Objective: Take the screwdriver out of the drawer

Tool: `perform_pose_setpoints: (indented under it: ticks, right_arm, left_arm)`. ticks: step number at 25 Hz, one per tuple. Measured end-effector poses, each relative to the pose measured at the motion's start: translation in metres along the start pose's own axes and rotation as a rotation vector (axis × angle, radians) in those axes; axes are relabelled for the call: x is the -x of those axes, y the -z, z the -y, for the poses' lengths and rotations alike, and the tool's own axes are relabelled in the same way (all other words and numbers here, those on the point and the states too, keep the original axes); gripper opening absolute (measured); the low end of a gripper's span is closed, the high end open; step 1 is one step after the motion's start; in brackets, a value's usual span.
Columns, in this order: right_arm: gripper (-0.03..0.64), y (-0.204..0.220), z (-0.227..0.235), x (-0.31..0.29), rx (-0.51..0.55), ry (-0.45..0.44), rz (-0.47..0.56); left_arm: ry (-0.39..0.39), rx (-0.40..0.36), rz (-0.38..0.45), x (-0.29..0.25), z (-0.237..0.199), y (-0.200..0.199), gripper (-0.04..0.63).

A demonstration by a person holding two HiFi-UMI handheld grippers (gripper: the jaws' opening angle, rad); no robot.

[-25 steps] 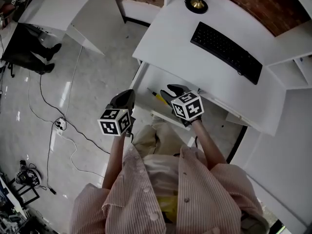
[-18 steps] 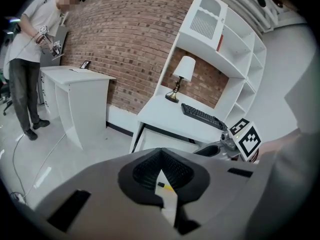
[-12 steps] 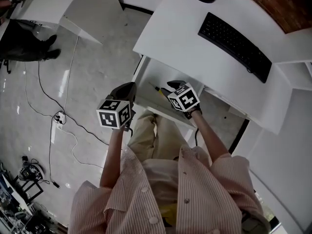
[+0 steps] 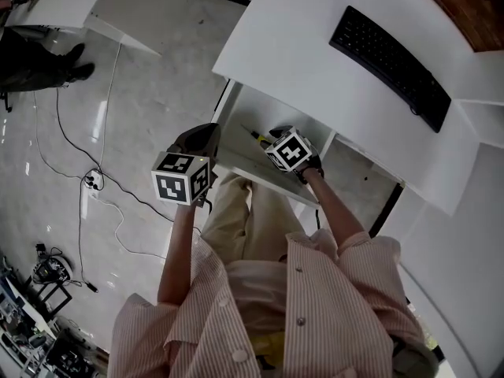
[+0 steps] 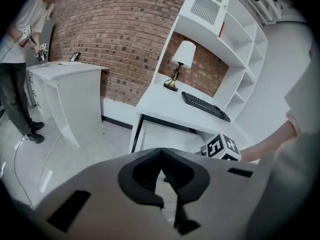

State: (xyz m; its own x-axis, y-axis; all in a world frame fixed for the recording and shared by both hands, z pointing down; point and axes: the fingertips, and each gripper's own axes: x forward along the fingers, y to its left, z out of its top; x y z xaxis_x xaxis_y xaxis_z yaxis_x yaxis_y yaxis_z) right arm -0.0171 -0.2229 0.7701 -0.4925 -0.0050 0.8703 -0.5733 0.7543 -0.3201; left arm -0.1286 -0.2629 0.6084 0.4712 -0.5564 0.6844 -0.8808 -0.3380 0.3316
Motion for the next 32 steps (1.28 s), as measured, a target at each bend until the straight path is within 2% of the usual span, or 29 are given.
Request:
perform_pose_setpoints:
  ticks: [7,13,21,32]
  right_arm:
    - [0.147,0.016,0.002,-0.028,0.047,0.004,-0.083]
    - [0.145,0.011,-0.007,-0.034,0.081,0.011,-0.084]
    - [0.084,0.013,-0.002,-0.036,0.136,0.065,-0.102]
    - [0.083,0.005,-0.005,-0.018,0.142,0.078,-0.075]
  left_arm:
    - [-0.005,0.021,0.001,-0.004,-0.007,-0.003,0.000]
    - [-0.004,0.042,-0.002,-0.003,-0.008,0.000,0.000]
    - [-0.002,0.045,-0.003,-0.005,-0.006,0.000,0.000]
    - [0.006,0.054,0.017,-0.002,-0.003,-0.002,0.000]
